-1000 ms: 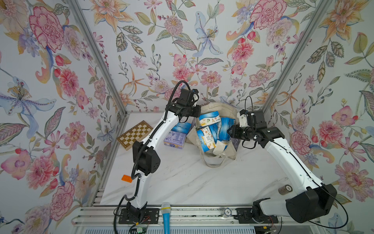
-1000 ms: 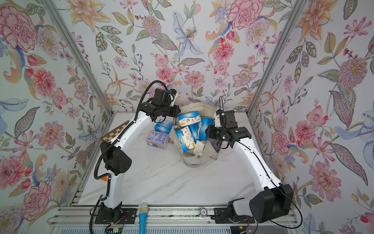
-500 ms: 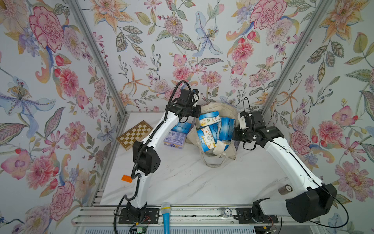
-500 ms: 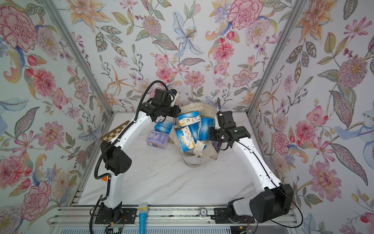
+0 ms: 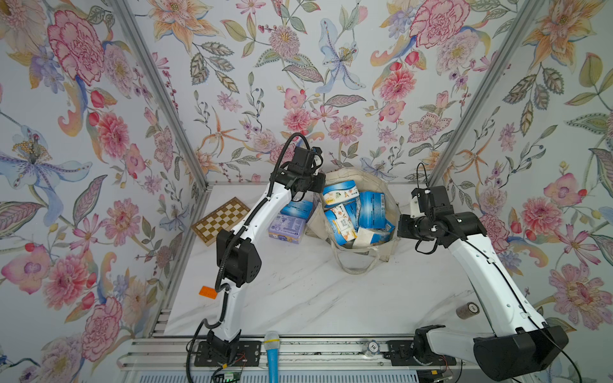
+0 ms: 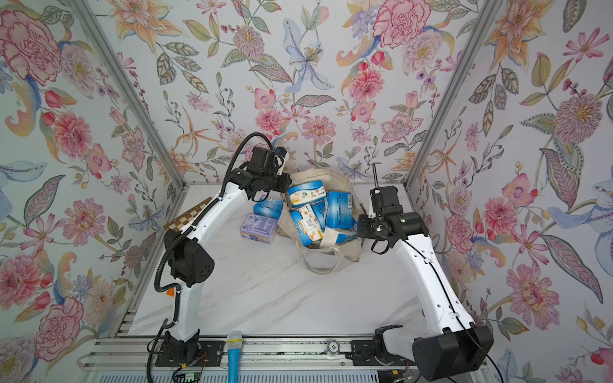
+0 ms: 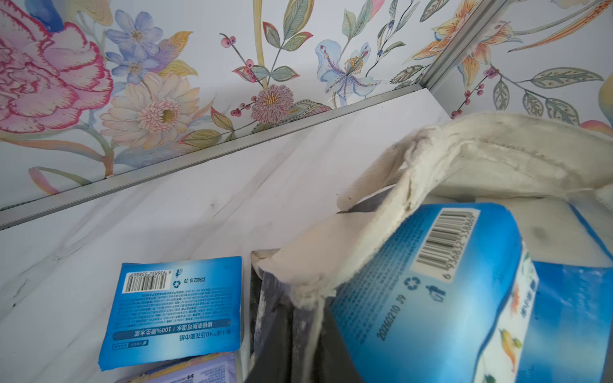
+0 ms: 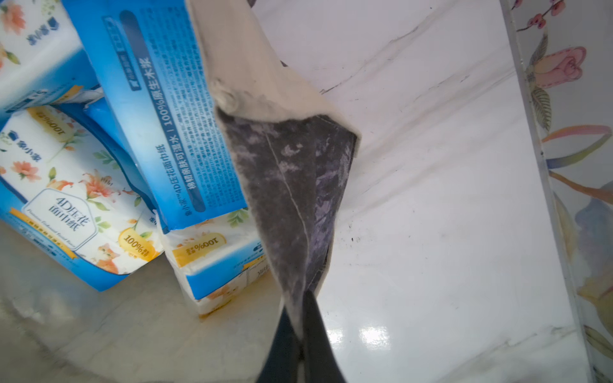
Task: Put tissues into the canvas bag
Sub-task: Adjust the canvas bag at the center of the board.
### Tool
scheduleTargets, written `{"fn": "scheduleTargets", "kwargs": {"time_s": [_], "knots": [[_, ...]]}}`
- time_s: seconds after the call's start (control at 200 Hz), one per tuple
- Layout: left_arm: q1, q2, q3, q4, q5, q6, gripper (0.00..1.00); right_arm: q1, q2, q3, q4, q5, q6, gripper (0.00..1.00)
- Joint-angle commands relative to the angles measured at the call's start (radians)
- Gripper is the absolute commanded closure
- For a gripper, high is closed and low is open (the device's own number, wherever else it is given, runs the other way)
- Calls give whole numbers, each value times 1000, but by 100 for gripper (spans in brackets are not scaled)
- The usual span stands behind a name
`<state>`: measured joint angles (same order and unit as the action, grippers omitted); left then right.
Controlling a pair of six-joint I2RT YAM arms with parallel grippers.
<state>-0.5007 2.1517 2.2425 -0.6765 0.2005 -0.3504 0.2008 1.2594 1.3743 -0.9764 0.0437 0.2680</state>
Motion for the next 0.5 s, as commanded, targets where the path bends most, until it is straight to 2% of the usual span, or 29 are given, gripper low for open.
{"fn": "scheduleTargets", "kwargs": {"time_s": [0.0,0.08,0.25,0.496], "knots": [[58,-18,-44,-81,-156,34,86,-53,-50,4,-88,85,-43,100],[58,-13,-39,-78,-169,34,88,-73,-58,10,-91,85,-54,100],[57,-18,-22,-89,-300,49,91,-111,-77,16,-107,90,-71,100],[61,18,108,-159,-467,105,92,-151,-95,32,-129,93,-91,100]]}}
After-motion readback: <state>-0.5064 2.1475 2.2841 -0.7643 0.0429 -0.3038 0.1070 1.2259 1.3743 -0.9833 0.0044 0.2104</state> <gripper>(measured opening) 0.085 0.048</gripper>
